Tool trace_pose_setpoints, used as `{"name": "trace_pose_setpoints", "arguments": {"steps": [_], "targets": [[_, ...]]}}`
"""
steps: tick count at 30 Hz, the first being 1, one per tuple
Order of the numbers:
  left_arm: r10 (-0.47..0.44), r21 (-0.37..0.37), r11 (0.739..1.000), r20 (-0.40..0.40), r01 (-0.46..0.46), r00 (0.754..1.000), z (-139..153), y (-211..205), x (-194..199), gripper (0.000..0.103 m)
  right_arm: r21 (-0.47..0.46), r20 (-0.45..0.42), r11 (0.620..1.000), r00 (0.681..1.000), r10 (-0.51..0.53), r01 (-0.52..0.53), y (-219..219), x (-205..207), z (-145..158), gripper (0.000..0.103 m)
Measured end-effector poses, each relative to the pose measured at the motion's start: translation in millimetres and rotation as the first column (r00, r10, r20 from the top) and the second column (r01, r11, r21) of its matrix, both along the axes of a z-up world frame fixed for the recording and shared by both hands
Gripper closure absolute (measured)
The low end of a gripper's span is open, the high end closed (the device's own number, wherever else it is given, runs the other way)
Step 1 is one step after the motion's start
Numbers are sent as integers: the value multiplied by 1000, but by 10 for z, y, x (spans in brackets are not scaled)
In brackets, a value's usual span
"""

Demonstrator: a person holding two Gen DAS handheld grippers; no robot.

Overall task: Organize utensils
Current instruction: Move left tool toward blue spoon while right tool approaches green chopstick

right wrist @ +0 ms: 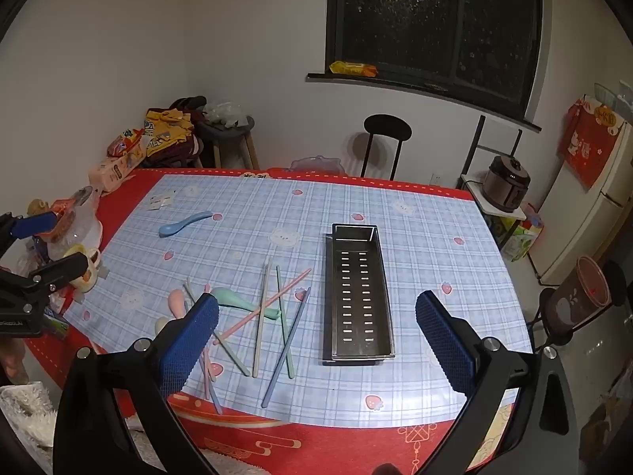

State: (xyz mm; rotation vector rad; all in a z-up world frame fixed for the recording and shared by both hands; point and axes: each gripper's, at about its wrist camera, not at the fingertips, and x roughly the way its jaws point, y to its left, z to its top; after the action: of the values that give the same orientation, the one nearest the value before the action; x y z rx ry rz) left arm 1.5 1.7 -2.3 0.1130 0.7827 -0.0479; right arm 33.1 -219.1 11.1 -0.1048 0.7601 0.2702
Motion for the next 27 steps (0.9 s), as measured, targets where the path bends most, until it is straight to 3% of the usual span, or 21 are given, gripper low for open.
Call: {"name": "trace_pose_setpoints", "arguments": {"steps": [5,9,12,17,20,27], "targets": [[15,-25,1000,-41,-16,999,-143,62,91,6,33,-43,999,999,10,-9,19,87,-130,5],[45,-38,998,-89,-48,995,-411,352,161,6,5,-60,1000,998,-8,8,61,154,-296,5],[89,-52,994,-151,-98,984,-644,587,169,6,-14,-93,1000,996,-14,13,92,226,-448,5],[119,-104,984,-236,-147,964,-953,928,219,6,45,-175,998,984,-26,34,136,390,-733,5],[156,-38,984,-293,-175,943,-1056,1084,177,6,89,-213,995,977,-29,48,167,470,-884,5],[140,-58,984,-320,-167,937,-1260,1306,353,6,65,-274,997,962,-22,41,402,566,-1196,5]]}}
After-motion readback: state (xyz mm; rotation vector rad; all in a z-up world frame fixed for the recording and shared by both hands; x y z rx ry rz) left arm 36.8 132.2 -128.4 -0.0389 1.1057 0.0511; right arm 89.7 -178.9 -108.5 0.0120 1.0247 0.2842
